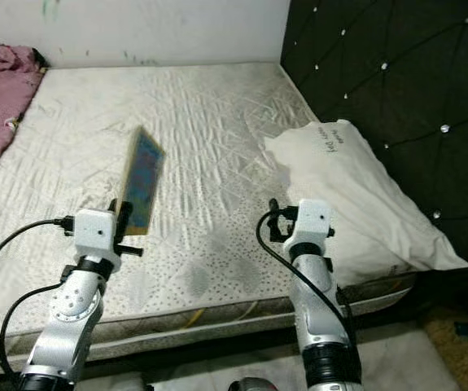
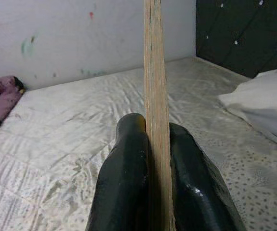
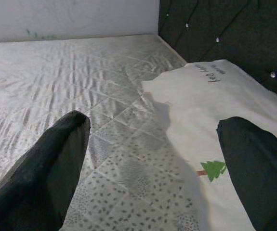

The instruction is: Clean up the room

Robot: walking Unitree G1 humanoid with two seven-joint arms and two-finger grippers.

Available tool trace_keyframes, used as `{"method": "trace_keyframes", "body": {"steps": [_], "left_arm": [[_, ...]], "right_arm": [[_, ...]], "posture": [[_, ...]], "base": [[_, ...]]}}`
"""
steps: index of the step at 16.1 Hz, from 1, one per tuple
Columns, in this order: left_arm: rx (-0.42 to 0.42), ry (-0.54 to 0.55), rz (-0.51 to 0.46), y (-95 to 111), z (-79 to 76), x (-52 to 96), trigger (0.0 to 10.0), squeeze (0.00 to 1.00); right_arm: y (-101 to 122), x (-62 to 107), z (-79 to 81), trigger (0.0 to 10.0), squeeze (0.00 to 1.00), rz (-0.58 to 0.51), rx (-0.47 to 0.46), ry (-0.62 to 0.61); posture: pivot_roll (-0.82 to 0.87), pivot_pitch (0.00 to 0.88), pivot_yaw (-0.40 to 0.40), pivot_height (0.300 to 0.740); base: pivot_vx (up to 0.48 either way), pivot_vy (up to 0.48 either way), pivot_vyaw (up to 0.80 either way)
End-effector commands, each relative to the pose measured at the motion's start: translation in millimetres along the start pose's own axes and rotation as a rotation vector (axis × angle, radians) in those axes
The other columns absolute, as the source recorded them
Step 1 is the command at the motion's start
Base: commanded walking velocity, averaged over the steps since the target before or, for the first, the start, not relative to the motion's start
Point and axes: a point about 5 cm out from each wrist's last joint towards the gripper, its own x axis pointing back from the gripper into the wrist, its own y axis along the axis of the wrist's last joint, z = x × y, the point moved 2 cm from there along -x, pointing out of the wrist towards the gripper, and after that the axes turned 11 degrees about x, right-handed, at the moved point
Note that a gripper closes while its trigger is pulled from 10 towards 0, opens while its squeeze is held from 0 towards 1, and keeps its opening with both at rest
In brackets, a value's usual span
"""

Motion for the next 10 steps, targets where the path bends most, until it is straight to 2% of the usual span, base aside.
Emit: {"method": "trace_keyframes", "body": {"steps": [1, 8, 10], "left_arm": [[-0.005, 0.007, -0.054, 13.5, 1.9, -4.1, 10.0, 0.00], [0.000, 0.004, -0.054, 13.2, 0.4, -4.8, 10.0, 0.00], [0.021, 0.015, -0.068, 14.5, 1.1, -4.8, 10.0, 0.00]], "right_arm": [[4.6, -0.6, 1.0, 10.0, 0.00, -0.011, 0.006, 0.003], [4.0, -0.1, 1.9, 10.0, 0.00, -0.009, 0.008, 0.010], [3.8, -0.2, 2.3, 10.0, 0.00, -0.006, 0.008, 0.011]], "posture": [[0.05, 0.000, -0.013, 0.740], [0.04, 0.000, -0.011, 0.740], [0.04, 0.000, -0.011, 0.740]], "base": [[0.000, -0.405, 0.00], [0.000, -0.408, 0.00], [0.000, -0.172, 0.00]]}}
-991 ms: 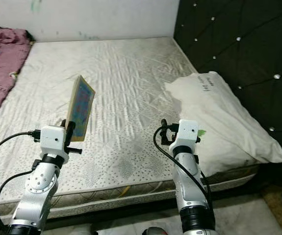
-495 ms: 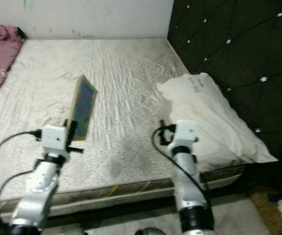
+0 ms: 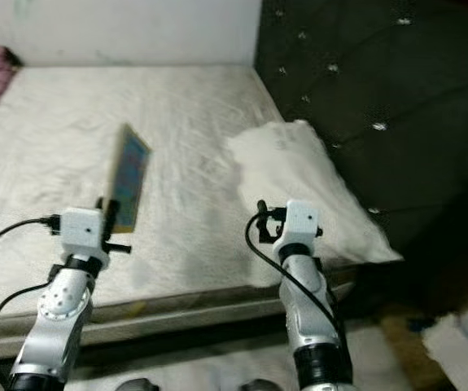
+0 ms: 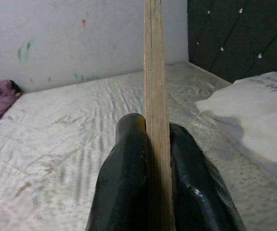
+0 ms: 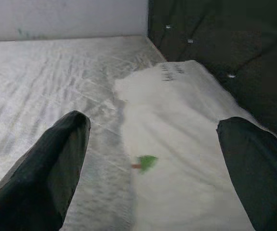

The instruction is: Clean up the room

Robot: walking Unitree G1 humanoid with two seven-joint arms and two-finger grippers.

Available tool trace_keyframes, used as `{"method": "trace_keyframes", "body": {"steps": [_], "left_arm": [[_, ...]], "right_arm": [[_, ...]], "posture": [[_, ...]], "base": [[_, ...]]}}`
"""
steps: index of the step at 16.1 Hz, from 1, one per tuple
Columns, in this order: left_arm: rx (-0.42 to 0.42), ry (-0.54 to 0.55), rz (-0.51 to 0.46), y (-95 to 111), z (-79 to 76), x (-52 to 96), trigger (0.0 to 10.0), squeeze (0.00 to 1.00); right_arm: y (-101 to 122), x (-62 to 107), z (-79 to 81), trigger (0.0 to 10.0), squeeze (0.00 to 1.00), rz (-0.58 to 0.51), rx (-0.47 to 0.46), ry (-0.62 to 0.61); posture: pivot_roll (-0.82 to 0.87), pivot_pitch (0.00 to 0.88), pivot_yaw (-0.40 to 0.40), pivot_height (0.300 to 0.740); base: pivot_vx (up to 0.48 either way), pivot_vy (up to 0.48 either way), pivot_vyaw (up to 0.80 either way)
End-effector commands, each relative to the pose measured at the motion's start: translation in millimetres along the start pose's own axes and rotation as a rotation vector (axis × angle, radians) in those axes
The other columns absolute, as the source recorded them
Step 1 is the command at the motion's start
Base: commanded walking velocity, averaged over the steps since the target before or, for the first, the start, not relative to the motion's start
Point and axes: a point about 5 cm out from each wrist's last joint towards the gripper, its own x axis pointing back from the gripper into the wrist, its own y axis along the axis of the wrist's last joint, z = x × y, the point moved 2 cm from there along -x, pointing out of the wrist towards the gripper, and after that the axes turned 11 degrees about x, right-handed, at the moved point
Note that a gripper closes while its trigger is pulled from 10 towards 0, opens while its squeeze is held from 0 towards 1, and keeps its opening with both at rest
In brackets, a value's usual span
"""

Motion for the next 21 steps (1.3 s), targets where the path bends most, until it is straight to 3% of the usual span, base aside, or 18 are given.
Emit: {"method": "trace_keyframes", "body": {"steps": [1, 18, 21], "left_arm": [[0.019, -0.021, -0.051, 10.6, -9.3, -4.0, 10.0, 0.00], [0.050, -0.053, -0.040, 9.7, -12.1, -4.2, 10.0, 0.00], [0.053, -0.058, -0.040, 9.8, -12.6, -3.6, 10.0, 0.00]], "right_arm": [[0.6, 0.6, -8.2, 10.0, 0.00, 0.000, 0.007, -0.022], [0.7, 0.7, -5.8, 10.0, 0.00, 0.002, 0.033, -0.002], [1.4, 1.1, -5.2, 10.0, 0.00, -0.004, 0.038, 0.004]], "posture": [[0.04, 0.000, -0.011, 0.740], [0.04, 0.000, -0.010, 0.740], [0.04, 0.000, -0.009, 0.740]], "base": [[0.000, 0.000, 0.00], [0.000, 0.000, 0.06], [0.255, 0.000, 0.21]]}}
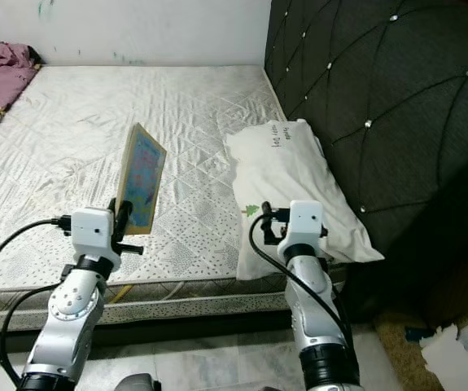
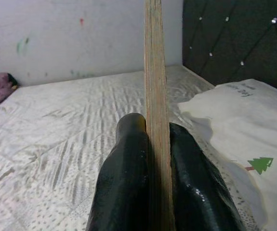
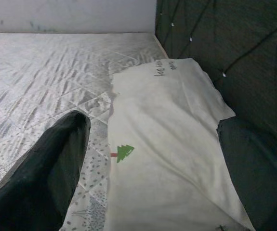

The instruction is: Clean up the room

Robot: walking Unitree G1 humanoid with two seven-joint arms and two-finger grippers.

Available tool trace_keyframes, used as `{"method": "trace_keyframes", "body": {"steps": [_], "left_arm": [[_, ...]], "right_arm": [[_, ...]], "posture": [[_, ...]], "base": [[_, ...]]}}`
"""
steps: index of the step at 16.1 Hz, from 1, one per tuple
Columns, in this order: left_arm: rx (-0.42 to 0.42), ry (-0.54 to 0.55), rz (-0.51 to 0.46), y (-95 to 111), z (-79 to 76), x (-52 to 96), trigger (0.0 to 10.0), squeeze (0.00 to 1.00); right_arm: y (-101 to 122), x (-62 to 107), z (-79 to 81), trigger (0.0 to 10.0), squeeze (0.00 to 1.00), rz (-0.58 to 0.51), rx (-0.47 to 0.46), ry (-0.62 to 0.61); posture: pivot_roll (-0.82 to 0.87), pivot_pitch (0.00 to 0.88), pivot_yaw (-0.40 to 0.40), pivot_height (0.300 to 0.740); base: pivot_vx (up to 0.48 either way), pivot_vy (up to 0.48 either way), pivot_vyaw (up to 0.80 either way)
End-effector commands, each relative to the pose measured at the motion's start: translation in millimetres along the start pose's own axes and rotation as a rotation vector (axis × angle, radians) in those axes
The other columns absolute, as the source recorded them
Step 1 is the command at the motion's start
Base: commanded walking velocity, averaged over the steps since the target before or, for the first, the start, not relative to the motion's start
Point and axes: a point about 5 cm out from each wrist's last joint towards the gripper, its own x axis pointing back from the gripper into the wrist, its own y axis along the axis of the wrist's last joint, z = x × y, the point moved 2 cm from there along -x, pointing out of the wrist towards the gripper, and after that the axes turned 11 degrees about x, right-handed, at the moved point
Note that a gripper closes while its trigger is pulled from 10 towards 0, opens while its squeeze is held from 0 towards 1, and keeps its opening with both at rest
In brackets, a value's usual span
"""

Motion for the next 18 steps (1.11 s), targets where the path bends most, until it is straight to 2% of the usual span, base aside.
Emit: {"method": "trace_keyframes", "body": {"steps": [1, 4, 18], "left_arm": [[0.003, -0.005, -0.053, 12.7, 0.1, -2.8, 10.0, 0.00], [0.005, -0.008, -0.051, 12.4, -0.1, -2.9, 10.0, 0.00], [-0.001, -0.020, -0.050, 12.5, -0.9, -5.2, 10.0, 0.00]], "right_arm": [[7.6, -1.3, 0.2, 10.0, 0.00, -0.028, 0.007, 0.007], [7.4, -1.3, 0.5, 10.0, 0.00, -0.026, 0.006, 0.007], [7.1, -3.5, 1.5, 10.0, 0.00, -0.021, 0.002, 0.010]], "posture": [[0.04, 0.000, -0.009, 0.740], [0.04, 0.000, -0.009, 0.740], [0.04, 0.000, -0.007, 0.740]], "base": [[0.266, 0.000, 0.71], [0.266, 0.000, 0.63], [0.316, 0.000, 0.00]]}}
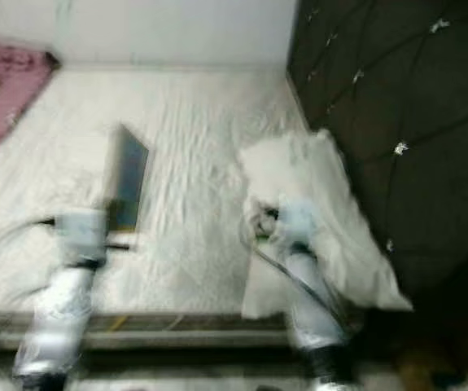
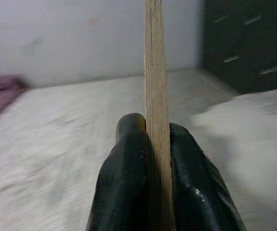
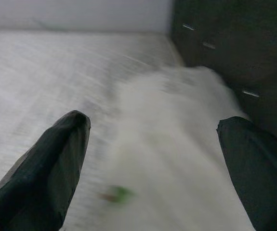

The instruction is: Clean up the room

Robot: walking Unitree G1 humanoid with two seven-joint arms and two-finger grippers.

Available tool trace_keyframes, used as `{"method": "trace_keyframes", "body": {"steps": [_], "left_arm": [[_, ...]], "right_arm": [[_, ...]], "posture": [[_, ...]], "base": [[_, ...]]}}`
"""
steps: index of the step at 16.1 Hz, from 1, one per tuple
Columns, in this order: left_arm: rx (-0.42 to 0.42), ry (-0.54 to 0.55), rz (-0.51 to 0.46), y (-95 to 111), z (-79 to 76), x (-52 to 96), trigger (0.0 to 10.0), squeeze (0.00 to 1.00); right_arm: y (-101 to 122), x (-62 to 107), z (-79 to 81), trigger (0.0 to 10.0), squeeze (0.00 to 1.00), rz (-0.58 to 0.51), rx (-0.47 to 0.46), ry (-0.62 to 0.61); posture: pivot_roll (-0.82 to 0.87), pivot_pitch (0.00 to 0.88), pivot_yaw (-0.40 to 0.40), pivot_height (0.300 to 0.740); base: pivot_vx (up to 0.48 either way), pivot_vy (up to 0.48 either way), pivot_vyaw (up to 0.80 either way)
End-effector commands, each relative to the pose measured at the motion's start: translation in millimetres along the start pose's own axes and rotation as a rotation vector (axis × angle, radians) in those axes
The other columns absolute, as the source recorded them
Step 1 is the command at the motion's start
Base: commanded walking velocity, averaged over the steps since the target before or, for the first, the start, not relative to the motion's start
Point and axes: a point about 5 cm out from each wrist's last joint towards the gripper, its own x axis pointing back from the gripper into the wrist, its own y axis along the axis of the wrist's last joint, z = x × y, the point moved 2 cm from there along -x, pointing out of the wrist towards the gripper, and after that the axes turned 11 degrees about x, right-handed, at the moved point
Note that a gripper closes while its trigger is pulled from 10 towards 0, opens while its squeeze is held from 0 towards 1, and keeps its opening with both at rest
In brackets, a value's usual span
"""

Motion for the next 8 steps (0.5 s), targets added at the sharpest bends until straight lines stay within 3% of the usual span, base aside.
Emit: {"method": "trace_keyframes", "body": {"steps": [1, 4, 8], "left_arm": [[-0.031, 0.015, -0.042, 11.4, 11.1, -0.9, 10.0, 0.00], [-0.013, 0.007, -0.056, 12.8, 8.5, -0.9, 10.0, 0.00], [-0.011, 0.063, -0.052, 11.8, 13.3, -0.9, 10.0, 0.00]], "right_arm": [[15.5, -4.2, 16.1, 10.0, 0.00, -0.049, -0.023, 0.038], [15.2, -3.9, 16.0, 10.0, 0.00, -0.047, -0.024, 0.038], [14.3, -3.1, 15.4, 10.0, 0.00, -0.044, -0.037, 0.037]], "posture": [[0.04, 0.000, -0.007, 0.740], [0.04, 0.000, -0.006, 0.740], [0.04, 0.000, -0.009, 0.740]], "base": [[0.326, 0.000, 0.00], [0.309, 0.000, 0.00], [0.000, 0.000, 0.00]]}}
